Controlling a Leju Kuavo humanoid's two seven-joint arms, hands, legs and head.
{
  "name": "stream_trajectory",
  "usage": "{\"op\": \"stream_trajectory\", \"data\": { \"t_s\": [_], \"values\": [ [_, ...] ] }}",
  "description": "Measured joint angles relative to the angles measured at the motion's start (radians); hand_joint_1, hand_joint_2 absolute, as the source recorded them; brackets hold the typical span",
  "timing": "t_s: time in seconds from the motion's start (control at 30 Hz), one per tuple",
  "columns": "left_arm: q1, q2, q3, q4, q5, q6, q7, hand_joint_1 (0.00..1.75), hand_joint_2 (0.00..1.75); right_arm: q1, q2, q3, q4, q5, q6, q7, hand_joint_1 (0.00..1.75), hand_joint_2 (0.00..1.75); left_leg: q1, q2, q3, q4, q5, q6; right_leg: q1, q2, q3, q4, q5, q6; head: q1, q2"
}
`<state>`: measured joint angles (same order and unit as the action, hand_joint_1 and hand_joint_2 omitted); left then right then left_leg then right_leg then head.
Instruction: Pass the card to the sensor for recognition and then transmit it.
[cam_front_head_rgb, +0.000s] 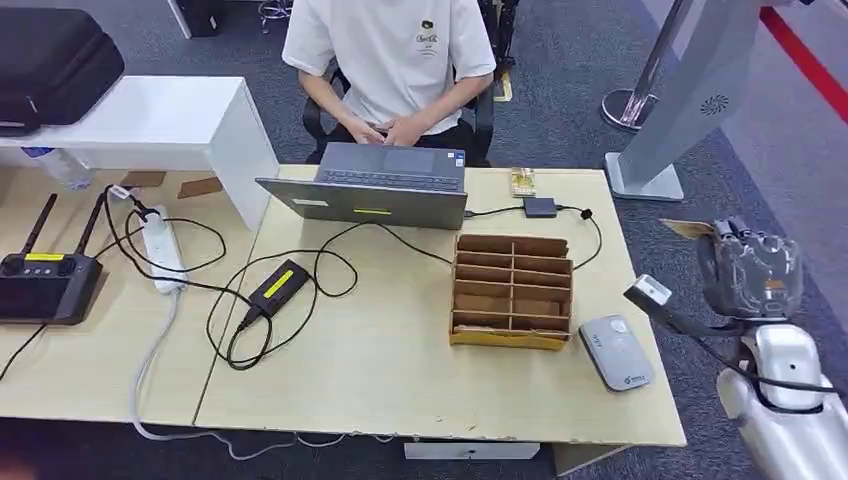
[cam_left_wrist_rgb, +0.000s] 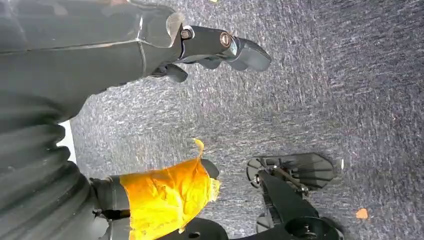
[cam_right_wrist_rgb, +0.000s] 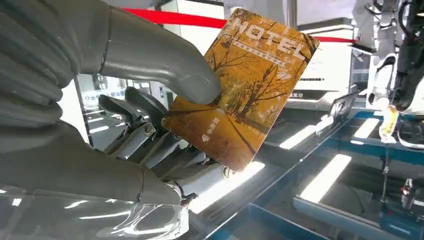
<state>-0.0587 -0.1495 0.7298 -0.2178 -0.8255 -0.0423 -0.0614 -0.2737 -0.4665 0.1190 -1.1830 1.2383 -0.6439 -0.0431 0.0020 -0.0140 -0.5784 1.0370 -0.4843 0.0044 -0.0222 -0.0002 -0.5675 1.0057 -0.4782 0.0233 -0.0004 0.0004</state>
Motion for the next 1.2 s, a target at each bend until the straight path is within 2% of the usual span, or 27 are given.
{"op": "stream_trajectory", "data": {
  "t_s": [0.23, 0.43, 1.2],
  "values": [
    [0.000, 0.000, 0.009, 0.000, 0.003, -0.003, -0.002, 0.00, 1.75, 0.090, 0.012, -0.054, -0.018, 0.004, -0.014, -0.019, 1.75, 1.75, 0.000, 0.000, -0.001, 0.000, 0.000, 0.000, 0.000, 0.000, 0.000, 0.000, 0.000, 0.000, 0.000, 0.000],
    [-0.001, -0.001, 0.022, 0.000, 0.001, -0.003, -0.002, 0.00, 1.75, 0.141, 0.045, -0.078, -0.004, 0.030, -0.029, -0.029, 1.75, 1.75, 0.000, 0.000, -0.001, 0.000, 0.000, 0.000, 0.000, 0.000, -0.001, 0.000, 0.000, 0.000, 0.000, 0.000],
    [-0.001, -0.001, 0.029, 0.000, -0.005, -0.004, -0.002, 0.00, 1.75, 0.202, 0.135, -0.111, 0.095, 0.043, -0.046, -0.046, 1.75, 1.75, 0.000, 0.001, -0.001, 0.000, 0.000, 0.000, 0.000, 0.001, -0.001, 0.000, 0.000, 0.000, 0.000, 0.000]
  ]
}}
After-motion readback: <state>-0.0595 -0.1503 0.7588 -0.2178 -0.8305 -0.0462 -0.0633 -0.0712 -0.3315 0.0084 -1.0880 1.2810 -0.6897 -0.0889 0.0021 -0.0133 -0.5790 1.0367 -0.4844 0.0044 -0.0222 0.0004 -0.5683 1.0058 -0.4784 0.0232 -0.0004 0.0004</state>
